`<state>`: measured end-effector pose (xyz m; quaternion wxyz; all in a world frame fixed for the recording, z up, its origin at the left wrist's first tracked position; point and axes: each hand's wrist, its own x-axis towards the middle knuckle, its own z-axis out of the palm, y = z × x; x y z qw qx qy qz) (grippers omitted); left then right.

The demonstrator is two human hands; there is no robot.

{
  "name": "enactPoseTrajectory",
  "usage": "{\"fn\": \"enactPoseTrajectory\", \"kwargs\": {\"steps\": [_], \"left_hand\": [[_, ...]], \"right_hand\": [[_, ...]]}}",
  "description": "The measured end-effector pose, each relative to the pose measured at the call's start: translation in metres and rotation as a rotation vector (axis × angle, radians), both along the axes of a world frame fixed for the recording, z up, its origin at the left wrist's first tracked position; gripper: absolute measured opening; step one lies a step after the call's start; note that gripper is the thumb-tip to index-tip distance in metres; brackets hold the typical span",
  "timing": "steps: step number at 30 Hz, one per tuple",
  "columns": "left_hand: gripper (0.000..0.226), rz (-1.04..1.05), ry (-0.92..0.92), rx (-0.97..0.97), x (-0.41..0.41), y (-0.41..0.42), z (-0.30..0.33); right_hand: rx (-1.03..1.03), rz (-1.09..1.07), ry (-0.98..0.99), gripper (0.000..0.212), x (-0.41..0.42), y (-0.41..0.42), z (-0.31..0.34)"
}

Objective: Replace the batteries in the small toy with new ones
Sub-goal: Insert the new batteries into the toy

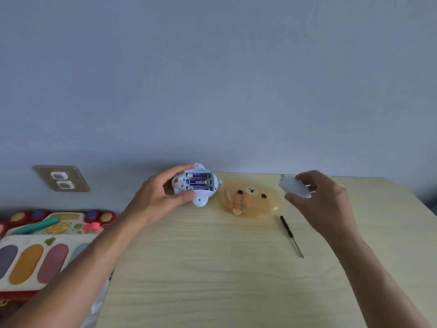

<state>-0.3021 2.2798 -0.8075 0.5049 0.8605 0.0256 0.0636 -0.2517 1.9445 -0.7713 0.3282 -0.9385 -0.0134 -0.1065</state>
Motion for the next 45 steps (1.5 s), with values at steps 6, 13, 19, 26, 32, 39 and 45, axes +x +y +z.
{"fn": "enactPoseTrajectory", "kwargs": {"steps": [6, 13, 19, 26, 32, 39, 45], "left_hand": [[0.071, -0.017, -0.005, -0.013, 0.001, 0.001, -0.003], [0.059, -0.002, -0.009, -0.024, 0.002, 0.005, -0.007], [0.05, -0.011, -0.025, -0.053, 0.001, 0.003, -0.006], [0.054, -0.033, -0.024, -0.041, 0.002, 0.003, -0.003], [0.056, -0.035, -0.027, -0.017, 0.001, 0.003, -0.002], [0.056, -0.068, 0.009, -0.008, 0.002, 0.005, -0.002], [0.043, -0.129, 0.076, -0.252, 0.0, 0.009, 0.004]], "right_hand": [[0.162, 0.353, -0.056, 0.051, -0.004, 0.064, 0.029], [0.085, 0.668, -0.002, 0.05, 0.009, 0.135, 0.019], [-0.019, 0.703, -0.003, 0.047, 0.017, 0.144, 0.012], [-0.001, 0.69, -0.012, 0.051, 0.014, 0.14, 0.012], [-0.086, 0.686, 0.014, 0.051, 0.019, 0.132, 0.014], [-0.056, 0.704, 0.036, 0.051, 0.021, 0.13, 0.012], [0.003, 0.681, 0.055, 0.051, 0.024, 0.131, 0.008]]}}
